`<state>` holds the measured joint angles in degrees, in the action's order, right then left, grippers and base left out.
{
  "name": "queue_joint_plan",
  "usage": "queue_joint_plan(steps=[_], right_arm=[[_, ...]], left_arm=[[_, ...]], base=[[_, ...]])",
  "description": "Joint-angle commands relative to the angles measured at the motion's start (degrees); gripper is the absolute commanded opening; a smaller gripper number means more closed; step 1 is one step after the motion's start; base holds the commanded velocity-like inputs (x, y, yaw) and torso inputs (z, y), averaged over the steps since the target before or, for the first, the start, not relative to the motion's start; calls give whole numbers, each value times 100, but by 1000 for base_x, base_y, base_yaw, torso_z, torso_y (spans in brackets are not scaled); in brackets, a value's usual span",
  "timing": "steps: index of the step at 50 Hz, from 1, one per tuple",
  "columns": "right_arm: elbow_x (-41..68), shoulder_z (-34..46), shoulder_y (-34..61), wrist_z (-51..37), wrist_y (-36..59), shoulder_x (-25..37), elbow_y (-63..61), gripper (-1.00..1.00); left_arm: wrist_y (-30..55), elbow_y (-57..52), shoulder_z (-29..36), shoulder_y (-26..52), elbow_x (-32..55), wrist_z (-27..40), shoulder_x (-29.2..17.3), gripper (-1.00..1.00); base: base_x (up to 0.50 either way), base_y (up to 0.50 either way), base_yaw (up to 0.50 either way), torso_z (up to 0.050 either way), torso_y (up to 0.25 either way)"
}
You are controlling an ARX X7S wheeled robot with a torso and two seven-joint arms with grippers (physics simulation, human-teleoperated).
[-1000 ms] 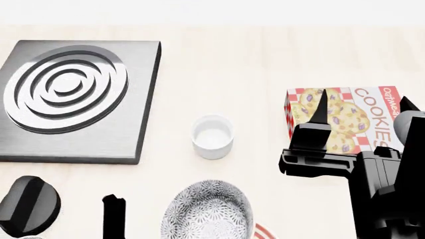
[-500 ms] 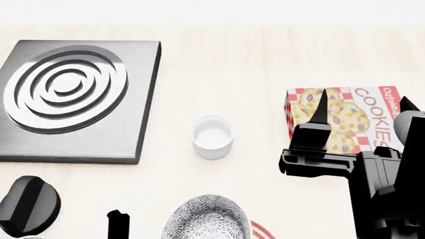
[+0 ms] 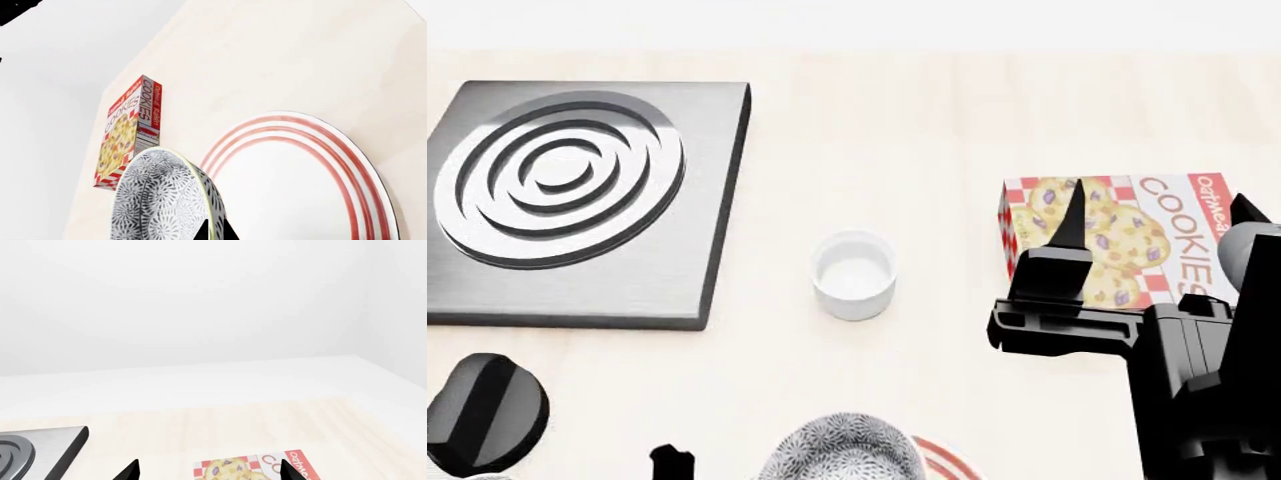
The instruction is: Pick the akita bowl on the stove and place it on the plate.
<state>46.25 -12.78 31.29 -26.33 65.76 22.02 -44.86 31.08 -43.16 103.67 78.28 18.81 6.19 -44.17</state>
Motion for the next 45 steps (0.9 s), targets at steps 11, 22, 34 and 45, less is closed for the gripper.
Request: queue_joint_plan(steps=[11, 22, 34, 45], right_arm=[[56, 24, -8, -52, -44, 37, 18, 100], [80, 39, -12, -75, -69, 58, 26, 100], [112, 51, -15, -105, -90, 78, 36, 100], [138, 64, -20, -129, -115, 98, 44, 100]], left_arm=[[-9, 48, -35, -158, -107, 147, 64, -100], [-34, 81, 8, -281, -120, 195, 79, -100], [-86, 211, 58, -376, -173, 209, 87, -100], [-62, 224, 89, -489, -174, 270, 121, -100]], base=[[0, 0, 0, 0, 1], [0, 0, 0, 0, 0], [0, 0, 0, 0, 0], [0, 0, 0, 0, 1]])
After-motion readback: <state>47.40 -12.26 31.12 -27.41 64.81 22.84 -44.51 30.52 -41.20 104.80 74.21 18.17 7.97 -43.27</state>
